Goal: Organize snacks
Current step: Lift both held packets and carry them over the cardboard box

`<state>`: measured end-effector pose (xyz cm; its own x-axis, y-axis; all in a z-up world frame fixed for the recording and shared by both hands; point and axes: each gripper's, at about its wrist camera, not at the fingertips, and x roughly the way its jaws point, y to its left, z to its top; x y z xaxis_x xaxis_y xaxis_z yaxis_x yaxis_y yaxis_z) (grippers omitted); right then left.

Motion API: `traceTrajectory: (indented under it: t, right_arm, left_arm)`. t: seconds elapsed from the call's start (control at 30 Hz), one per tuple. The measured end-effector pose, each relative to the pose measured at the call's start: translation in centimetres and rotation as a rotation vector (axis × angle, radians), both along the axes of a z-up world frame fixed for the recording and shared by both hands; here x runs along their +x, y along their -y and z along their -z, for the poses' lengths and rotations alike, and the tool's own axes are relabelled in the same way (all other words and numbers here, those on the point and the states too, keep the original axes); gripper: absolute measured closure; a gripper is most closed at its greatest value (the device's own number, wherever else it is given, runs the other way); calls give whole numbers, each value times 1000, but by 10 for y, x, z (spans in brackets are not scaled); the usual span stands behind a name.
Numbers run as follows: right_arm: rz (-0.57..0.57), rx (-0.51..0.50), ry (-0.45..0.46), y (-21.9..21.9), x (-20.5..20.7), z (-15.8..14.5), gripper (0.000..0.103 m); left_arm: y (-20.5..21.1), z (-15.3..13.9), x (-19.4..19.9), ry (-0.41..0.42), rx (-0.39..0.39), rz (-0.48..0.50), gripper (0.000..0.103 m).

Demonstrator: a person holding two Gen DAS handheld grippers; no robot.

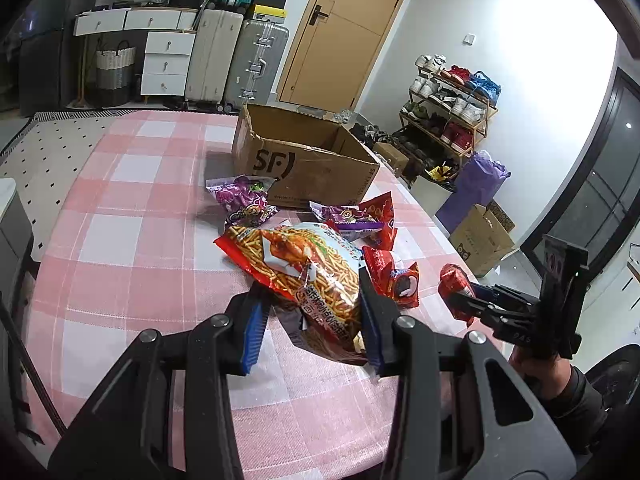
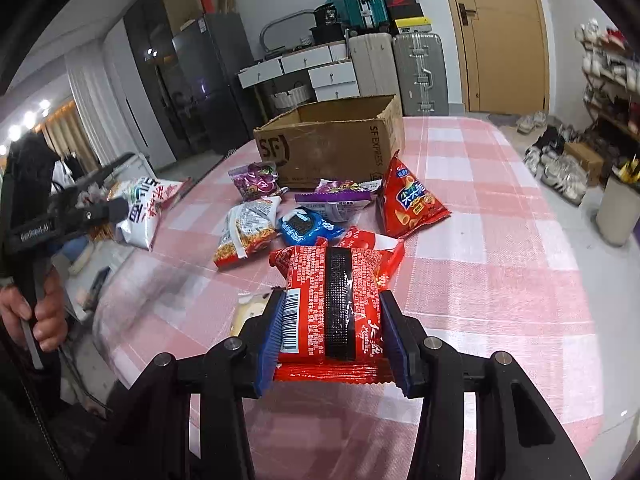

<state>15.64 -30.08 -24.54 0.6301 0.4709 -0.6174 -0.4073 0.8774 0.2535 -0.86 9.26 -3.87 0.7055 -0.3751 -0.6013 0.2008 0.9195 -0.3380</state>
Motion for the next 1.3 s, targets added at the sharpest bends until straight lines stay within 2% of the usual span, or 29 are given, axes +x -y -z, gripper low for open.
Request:
traceTrajectory:
  t: [0.23,0.43,0.63,1.03,1.3]
  right_arm:
    - [-4,116,53,11,5,-24,57]
    - [-24,155,110,10,18,-54,57]
    - [-55,212,164,11,39,-89,57]
    - [-110,231,214,-3,106,-152,57]
    - [-140,183,237,-23,157,-183,57]
  left_arm:
    - [5,-7,11,10,55,-30,66]
    - [15,-18,36,18,100,-16,66]
    - [20,-34,75,13,86,7,66]
    - [34,-90,166,50,130,25,66]
    - [44,-117,231,55,154,23,66]
